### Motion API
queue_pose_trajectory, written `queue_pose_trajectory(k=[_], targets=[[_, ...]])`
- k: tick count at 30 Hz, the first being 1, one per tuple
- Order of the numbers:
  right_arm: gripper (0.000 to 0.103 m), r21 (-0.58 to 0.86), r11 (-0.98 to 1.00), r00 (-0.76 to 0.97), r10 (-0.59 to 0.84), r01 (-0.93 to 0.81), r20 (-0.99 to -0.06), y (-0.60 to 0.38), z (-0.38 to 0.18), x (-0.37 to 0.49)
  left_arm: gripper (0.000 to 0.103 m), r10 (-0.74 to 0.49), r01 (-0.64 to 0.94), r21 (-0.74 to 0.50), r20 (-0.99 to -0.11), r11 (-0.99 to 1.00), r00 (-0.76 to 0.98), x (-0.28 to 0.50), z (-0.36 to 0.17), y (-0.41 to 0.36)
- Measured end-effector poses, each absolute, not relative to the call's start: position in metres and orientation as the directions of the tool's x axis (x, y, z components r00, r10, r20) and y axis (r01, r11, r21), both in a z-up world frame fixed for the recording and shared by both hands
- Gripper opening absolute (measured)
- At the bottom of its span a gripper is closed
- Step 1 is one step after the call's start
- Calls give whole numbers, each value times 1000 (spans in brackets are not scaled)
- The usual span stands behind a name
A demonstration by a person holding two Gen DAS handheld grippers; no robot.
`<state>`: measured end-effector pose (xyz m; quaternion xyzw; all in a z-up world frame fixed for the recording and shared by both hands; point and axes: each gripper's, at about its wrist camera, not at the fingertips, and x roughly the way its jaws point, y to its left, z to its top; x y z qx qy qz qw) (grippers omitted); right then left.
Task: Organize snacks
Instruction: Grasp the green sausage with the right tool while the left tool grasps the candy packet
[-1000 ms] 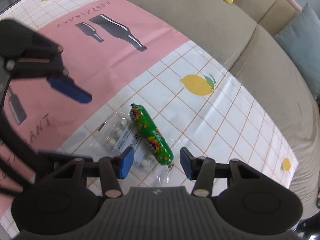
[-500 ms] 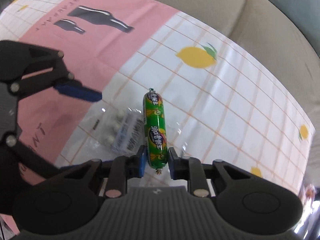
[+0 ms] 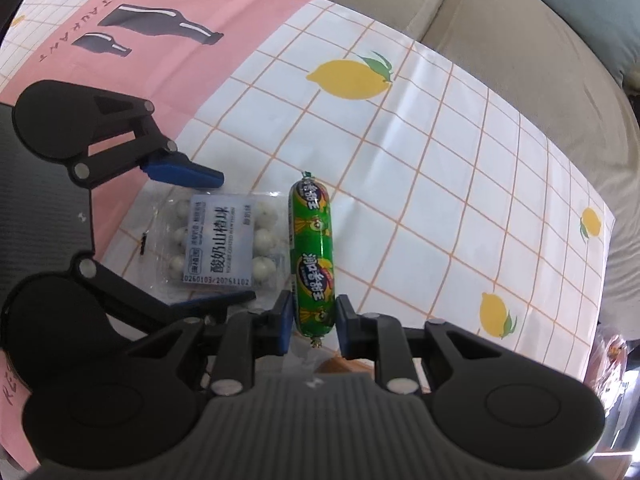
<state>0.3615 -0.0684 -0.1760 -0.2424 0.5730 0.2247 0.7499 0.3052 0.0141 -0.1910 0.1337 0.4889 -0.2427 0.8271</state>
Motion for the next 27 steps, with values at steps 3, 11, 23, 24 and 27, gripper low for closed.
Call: queue_pose_trajectory(k=[3, 11, 23, 24, 27], targets=[[19, -113, 791, 261, 61, -601, -963, -68, -174, 358, 71, -217, 455, -17, -894, 890, 392, 298, -188, 20], [19, -54, 822, 279, 130, -566, -951, -60, -154, 327, 68, -88, 172, -34, -944, 985, 317, 258, -182, 55], [19, 98, 840, 246, 265, -533, -932, -40, -146, 248, 67, -16, -85, -42, -958, 995, 286, 184, -176, 99], [19, 109, 842, 244, 274, -528, -930, -39, -147, 240, 67, -15, -102, -46, -958, 994, 287, 180, -176, 102], [19, 128, 858, 253, 285, -498, -924, -43, -151, 215, 67, -9, -130, -48, -958, 990, 286, 165, -175, 104]])
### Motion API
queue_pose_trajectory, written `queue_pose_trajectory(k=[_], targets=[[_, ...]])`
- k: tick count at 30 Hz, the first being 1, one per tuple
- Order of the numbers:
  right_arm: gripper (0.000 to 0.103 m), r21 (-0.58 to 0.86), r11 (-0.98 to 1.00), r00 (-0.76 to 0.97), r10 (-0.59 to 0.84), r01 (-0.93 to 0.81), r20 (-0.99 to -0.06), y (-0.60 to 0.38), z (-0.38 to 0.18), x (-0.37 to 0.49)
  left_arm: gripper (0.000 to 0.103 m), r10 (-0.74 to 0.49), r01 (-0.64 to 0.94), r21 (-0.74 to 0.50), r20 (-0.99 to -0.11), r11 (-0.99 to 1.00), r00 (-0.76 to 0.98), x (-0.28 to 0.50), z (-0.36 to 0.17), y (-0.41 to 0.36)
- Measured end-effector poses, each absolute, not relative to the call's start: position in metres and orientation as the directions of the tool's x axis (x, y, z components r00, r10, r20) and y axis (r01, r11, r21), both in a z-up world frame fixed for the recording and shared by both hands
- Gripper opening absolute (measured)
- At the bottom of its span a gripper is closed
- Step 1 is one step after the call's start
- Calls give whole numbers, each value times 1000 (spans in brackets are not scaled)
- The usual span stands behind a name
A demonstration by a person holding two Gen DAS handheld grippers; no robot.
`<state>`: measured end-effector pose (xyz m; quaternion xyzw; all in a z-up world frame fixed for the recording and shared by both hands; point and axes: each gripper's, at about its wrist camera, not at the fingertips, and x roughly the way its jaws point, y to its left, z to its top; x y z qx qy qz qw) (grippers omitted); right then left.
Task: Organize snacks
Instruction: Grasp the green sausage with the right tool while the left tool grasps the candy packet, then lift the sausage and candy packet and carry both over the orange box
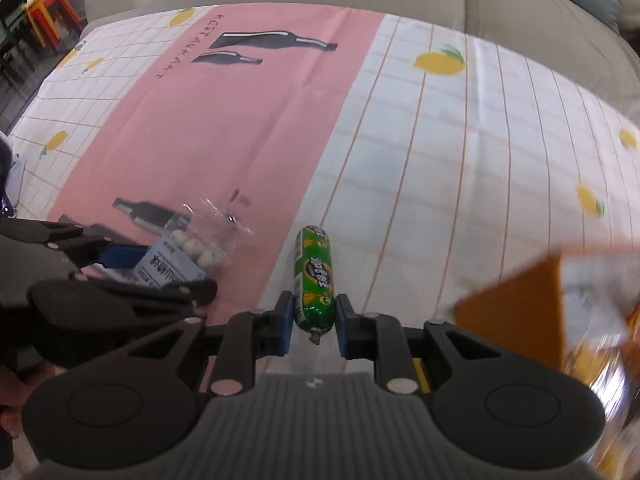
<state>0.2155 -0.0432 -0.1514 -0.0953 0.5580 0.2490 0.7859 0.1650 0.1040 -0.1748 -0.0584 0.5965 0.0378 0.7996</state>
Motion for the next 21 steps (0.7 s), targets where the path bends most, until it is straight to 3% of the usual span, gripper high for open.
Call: queue_pose_trajectory(k=[13, 21], targets=[[19, 41, 899, 342, 209, -437, -916, -65, -177, 149, 73, -35, -44, -49, -958, 998, 284, 130, -174, 88], [20, 58, 893, 356, 237, -447, -904, -74, -185, 138, 86, -82, 62, -64, -936, 996, 344, 125, -170, 92]])
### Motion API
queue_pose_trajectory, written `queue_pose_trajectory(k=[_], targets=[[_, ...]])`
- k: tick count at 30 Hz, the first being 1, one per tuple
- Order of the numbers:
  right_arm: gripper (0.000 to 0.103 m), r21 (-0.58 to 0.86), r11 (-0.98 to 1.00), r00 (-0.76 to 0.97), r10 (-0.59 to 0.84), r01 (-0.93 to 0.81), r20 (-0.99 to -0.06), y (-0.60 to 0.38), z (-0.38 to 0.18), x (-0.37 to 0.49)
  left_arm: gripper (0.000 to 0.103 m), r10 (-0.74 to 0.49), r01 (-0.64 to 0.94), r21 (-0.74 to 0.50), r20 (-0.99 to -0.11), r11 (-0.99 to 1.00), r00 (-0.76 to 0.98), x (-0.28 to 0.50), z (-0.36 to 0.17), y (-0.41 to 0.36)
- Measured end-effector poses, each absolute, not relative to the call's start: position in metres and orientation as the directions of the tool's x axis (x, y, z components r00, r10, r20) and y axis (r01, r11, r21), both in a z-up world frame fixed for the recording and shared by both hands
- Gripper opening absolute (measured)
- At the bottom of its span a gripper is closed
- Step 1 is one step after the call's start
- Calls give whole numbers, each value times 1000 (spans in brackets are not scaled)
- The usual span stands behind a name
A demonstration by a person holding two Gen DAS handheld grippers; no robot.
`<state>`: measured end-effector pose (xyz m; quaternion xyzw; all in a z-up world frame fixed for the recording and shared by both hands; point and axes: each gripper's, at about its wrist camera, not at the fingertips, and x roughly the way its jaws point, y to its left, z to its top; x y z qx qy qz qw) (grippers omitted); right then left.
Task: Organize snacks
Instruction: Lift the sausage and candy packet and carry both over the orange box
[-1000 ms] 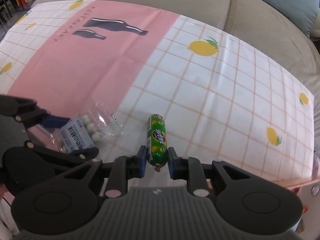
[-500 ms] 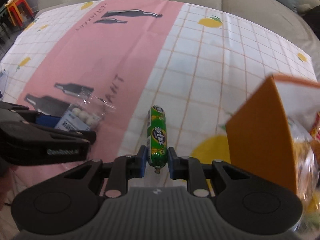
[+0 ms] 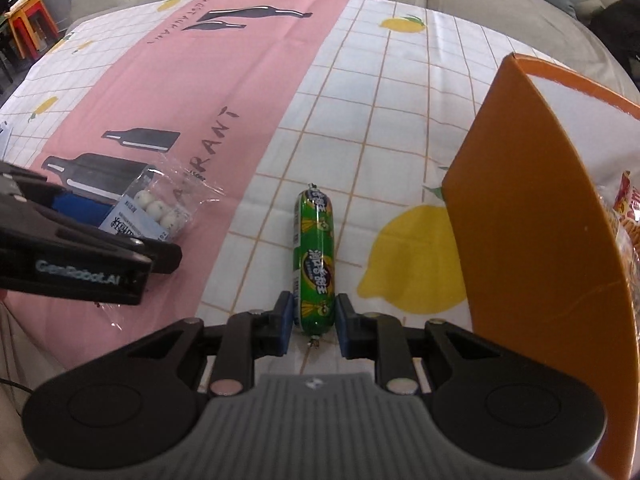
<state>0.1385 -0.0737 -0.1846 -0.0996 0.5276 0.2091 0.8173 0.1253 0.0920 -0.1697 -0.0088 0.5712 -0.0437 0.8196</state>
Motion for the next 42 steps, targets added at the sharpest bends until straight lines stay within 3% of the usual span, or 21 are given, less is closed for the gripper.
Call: queue_pose_trajectory(k=[3, 5, 11, 21, 24, 27, 29, 42], targets=[[25, 73, 889, 359, 257, -452, -897, -76, -185, 138, 89, -97, 121, -56, -924, 991, 371, 124, -166, 93], [42, 81, 886, 358, 266, -456, -895, -79, -185, 137, 89, -109, 146, -58, -921, 988, 374, 125, -167, 96], [47, 101, 879, 384, 304, -467, -872, -84, -181, 133, 89, -162, 185, -100, -917, 978, 363, 126, -173, 99], [44, 85, 851, 429, 345, -519, -835, -75, -177, 141, 90, -99, 119, -62, -938, 991, 333, 132, -175, 92], [37, 89, 853, 423, 343, -515, -839, -72, -182, 143, 90, -56, 105, -24, -949, 994, 311, 132, -175, 86], [34, 91, 858, 416, 334, -505, -845, -71, -187, 144, 80, -30, 91, -2, -951, 996, 307, 129, -175, 80], [22, 82, 867, 420, 318, -492, -850, -71, -190, 144, 68, -26, 76, -2, -948, 997, 316, 128, -174, 79], [21, 102, 882, 460, 335, -459, -822, -79, -155, 136, 63, -129, -19, -148, -912, 989, 390, 112, -138, 82]])
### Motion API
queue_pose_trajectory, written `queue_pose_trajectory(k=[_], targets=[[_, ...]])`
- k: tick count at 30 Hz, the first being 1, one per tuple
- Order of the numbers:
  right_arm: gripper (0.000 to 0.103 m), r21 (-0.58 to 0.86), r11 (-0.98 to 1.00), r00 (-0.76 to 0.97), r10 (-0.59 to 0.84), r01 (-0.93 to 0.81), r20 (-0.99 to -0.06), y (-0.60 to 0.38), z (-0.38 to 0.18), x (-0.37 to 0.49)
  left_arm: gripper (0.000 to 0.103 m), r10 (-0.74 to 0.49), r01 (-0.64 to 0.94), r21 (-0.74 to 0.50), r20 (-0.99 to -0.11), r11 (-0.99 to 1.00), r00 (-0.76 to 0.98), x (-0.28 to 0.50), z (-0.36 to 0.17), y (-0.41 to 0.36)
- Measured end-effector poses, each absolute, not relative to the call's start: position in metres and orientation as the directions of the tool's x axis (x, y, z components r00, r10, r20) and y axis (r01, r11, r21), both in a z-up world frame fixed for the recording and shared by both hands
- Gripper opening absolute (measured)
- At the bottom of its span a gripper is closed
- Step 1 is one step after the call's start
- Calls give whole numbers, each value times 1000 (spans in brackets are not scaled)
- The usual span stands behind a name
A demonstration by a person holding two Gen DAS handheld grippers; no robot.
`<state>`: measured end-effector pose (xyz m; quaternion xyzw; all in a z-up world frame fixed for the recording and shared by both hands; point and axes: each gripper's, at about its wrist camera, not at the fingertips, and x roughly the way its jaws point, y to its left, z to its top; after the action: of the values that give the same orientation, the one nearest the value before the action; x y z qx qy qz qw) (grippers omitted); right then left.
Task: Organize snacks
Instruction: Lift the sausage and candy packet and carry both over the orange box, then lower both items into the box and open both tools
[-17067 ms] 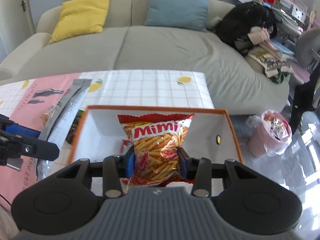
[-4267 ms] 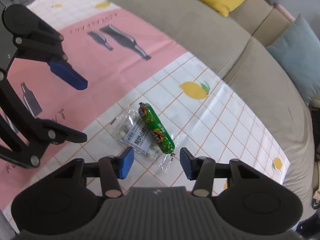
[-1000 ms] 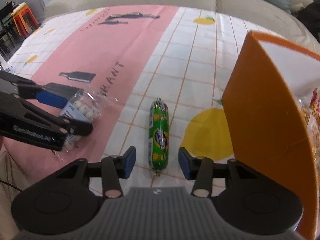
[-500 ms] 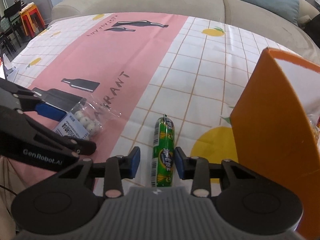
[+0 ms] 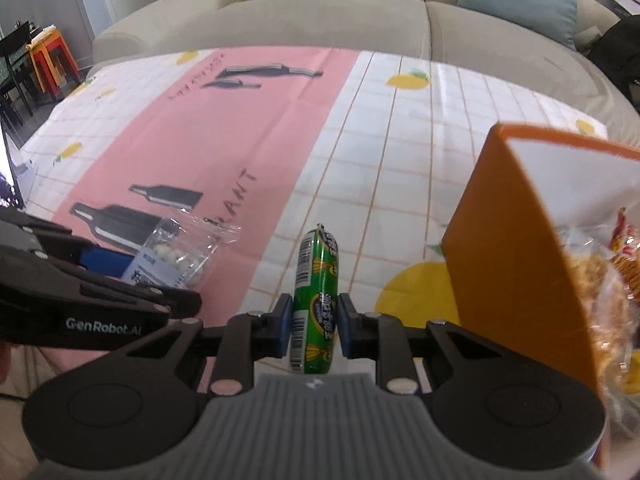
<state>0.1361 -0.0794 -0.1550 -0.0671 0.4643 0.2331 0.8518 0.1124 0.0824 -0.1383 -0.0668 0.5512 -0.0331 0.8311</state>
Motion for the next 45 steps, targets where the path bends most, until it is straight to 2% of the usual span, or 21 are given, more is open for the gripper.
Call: queue_pose_trajectory(k=[11, 23, 37, 45], targets=[[21, 160, 893, 509, 378, -420, -773, -120, -86, 124, 62, -246, 18, -268, -854, 963, 459, 104, -71, 54], [21, 148, 921, 538, 334, -360, -774, -214, -26, 129, 63, -400, 228, -331, -793, 916, 460, 126, -15, -32], [21, -48, 944, 575, 158, -326, -803, -281, -13, 154, 63, -440, 371, -292, -793, 882, 421, 168, -8, -111], [21, -101, 927, 489, 97, -361, -867, -292, -44, 189, 63, -404, 360, -284, -856, 889, 322, 205, -49, -138]])
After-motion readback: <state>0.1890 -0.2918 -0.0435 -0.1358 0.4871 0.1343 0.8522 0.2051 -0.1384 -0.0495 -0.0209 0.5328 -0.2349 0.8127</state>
